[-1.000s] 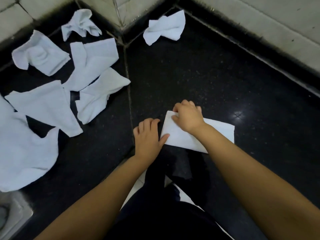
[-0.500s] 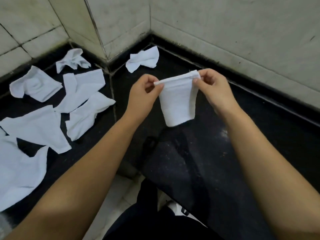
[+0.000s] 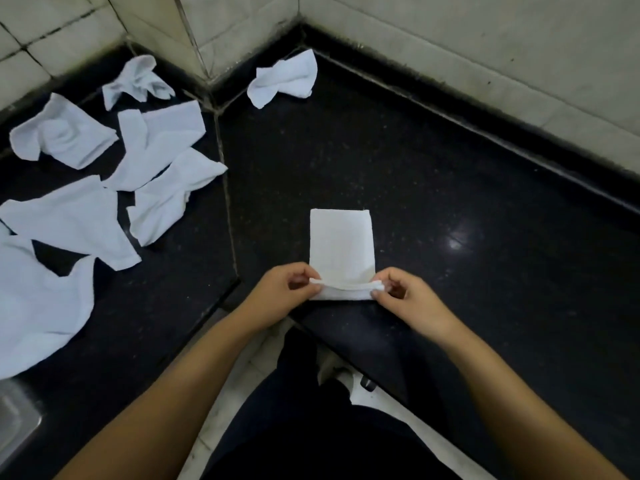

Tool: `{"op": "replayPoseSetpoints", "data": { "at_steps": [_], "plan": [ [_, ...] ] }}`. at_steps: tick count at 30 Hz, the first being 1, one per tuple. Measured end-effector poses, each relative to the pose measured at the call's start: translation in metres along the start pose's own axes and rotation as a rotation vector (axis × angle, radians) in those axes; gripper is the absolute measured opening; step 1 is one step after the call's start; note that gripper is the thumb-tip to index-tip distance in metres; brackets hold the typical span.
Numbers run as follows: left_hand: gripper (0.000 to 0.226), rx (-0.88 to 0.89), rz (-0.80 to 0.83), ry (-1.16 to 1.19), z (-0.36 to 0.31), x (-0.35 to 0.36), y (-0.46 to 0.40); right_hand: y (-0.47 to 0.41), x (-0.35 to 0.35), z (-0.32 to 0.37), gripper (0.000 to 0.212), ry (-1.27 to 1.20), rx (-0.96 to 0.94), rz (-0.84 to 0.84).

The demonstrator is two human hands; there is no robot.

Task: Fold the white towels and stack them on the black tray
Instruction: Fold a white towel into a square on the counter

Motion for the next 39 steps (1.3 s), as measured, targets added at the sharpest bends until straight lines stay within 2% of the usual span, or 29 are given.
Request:
{"op": "replayPoseSetpoints", "data": {
  "at_steps": [2, 7, 9, 11, 16, 20, 23, 26, 28, 31, 33, 36, 39],
  "plan": [
    [0.004, -0.003, -0.022, -0.008, -0.002, -0.006, -0.009, -0.008, -0.003, 0.006, 0.003, -0.029, 0.006, -0.029],
    [0.006, 0.032, -0.158, -0.146, -0.022, -0.03, -0.069, -0.069, -0.023, 0.028, 0.01, -0.01, 0.048, -0.238],
    [0.003, 0.012, -0.198, -0.21, -0.024, -0.035, -0.096, -0.095, -0.025, 0.032, 0.005, 0.046, 0.097, -0.305],
    [0.005, -0.017, -0.222, -0.29, -0.022, -0.036, -0.118, -0.116, -0.023, 0.033, 0.011, 0.142, 0.147, -0.342],
    [0.011, -0.012, -0.241, -0.56, -0.006, -0.03, -0.138, -0.131, -0.011, 0.027, 0.016, 0.366, 0.227, -0.345],
    [0.018, 0.036, -0.356, -0.548, -0.004, -0.026, -0.13, -0.129, -0.008, 0.029, 0.03, 0.461, 0.233, -0.376],
    [0.029, -0.033, -0.453, -0.534, -0.003, -0.026, -0.116, -0.121, -0.01, 0.025, 0.039, 0.525, 0.335, -0.401],
    [0.037, -0.143, -0.409, -0.65, 0.001, -0.017, -0.104, -0.111, -0.004, 0.022, 0.046, 0.659, 0.432, -0.363],
    [0.038, -0.176, -0.375, -0.694, -0.001, -0.008, -0.104, -0.11, 0.001, 0.024, 0.043, 0.701, 0.444, -0.348],
    [0.033, -0.177, -0.352, -0.715, -0.009, 0.004, -0.109, -0.11, 0.002, 0.027, 0.031, 0.629, 0.438, -0.327],
    [0.027, -0.153, -0.355, -0.668, -0.015, 0.008, -0.109, -0.105, -0.002, 0.028, 0.022, 0.493, 0.417, -0.333],
    [0.019, -0.101, -0.326, -0.296, -0.026, 0.011, -0.097, -0.086, -0.014, 0.026, 0.012, 0.117, 0.36, -0.402],
    [0.015, -0.089, -0.275, 0.023, -0.043, 0.02, -0.079, -0.061, -0.026, 0.018, 0.021, -0.274, 0.352, -0.441]
  ]
}}
Point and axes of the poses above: each hand's wrist, its own y-axis away from the middle knuckle, its own x-axis out of the palm, z = x × y, the point moved 2 cm from there along -y, towards the middle knuckle, and after that the axes turned 4 degrees about y, right-handed, at the moved point
